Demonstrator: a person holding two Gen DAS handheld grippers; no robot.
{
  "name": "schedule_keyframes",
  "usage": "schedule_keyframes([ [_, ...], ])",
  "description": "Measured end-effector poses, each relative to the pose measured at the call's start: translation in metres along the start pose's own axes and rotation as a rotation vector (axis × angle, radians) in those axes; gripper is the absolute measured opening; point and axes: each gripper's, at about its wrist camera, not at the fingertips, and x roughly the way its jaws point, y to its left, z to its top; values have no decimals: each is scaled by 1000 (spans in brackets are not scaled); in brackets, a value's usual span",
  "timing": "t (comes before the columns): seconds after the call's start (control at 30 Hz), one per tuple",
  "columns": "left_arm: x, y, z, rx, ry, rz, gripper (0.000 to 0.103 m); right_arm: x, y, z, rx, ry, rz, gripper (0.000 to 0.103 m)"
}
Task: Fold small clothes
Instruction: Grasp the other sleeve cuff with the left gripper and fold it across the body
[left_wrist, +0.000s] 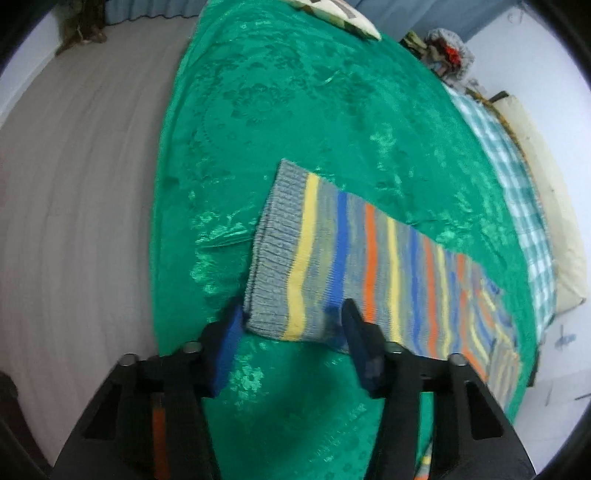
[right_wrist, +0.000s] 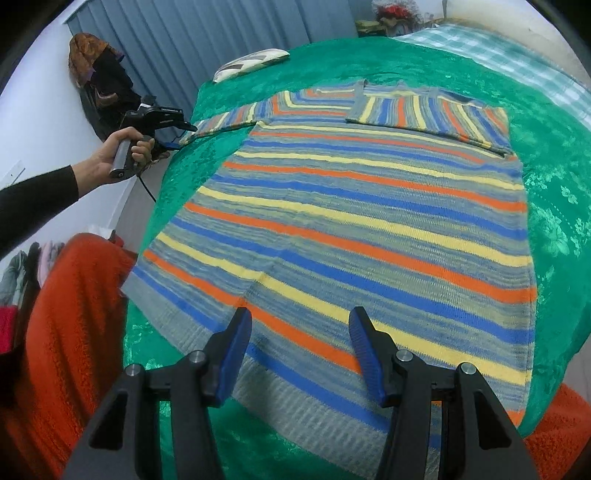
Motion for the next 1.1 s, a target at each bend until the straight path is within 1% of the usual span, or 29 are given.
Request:
schedule_keyframes([
  [0.03,0,-2,0,9,-9,24,27,0,1,0,-5,2,-3,55],
  [0.07,-2,-4,0,25,-14,34,4,0,2,0,-9,2,-4,55],
  [0.1,-6,-7,0,38,-21,41,4,0,3,0,-12,1,-1,55],
  [0.13,-12,-15,1,56,-49,60,4,0,4,0,-15,-2,3,55],
  [0.17,-24,-27,0,99,-91,77,4,-1,5,0,-18,-7,4,55],
  [0.23,-46,-61,-4,216,-164,116,4,-4,5,-1,-23,-22,12,55],
  [0.27,-60,-88,-11,309,-209,130,4,-6,5,-1,-22,-28,17,55],
  [0.33,-80,-136,-25,465,-269,127,4,-9,4,-2,-16,-42,32,55],
  [0.37,-91,-171,-39,565,-294,105,4,-10,4,-2,-14,-48,37,55],
  [0.43,-99,-215,-58,673,-311,59,4,-11,2,-2,-9,-55,41,55],
  [0.47,-102,-241,-71,731,-314,26,4,-12,1,-3,-6,-59,44,55],
  [0.53,-99,-280,-92,800,-299,-36,4,-14,-2,-4,3,-66,46,55],
  [0.57,-92,-302,-104,831,-281,-69,4,-15,-2,-4,6,-70,47,55],
  [0.63,-80,-323,-121,863,-256,-94,4,-17,-4,-6,10,-76,49,55],
  [0.67,-68,-337,-133,884,-239,-102,4,-18,-5,-7,10,-76,48,55],
  [0.73,-52,-353,-144,899,-214,-112,4,-19,-6,-10,6,-74,48,55],
  [0.8,-31,-364,-160,918,-156,-133,6,-18,-6,-14,3,-67,44,55],
  [0.83,-27,-367,-168,928,-140,-133,8,-18,-7,-16,4,-61,45,55],
  [0.87,-18,-371,-177,941,-125,-129,15,-17,-8,-17,6,-58,47,55],
  [0.9,-11,-375,-183,954,-104,-130,38,-16,-9,-18,8,-55,48,55],
  [0.93,-5,-376,-187,968,-70,-126,53,-16,-11,-19,12,-52,49,55],
  [0.97,-4,-375,-189,967,-61,-118,73,-15,-13,-19,18,-51,51,55],
  [1.03,-15,-364,-179,934,-113,-137,76,-16,-17,-18,37,-59,57,55],
  [1.07,-21,-353,-166,885,-130,-137,76,-17,-18,-18,45,-64,63,55],
  [1.1,-19,-350,-159,848,-135,-132,76,-18,-20,-18,52,-70,68,55],
])
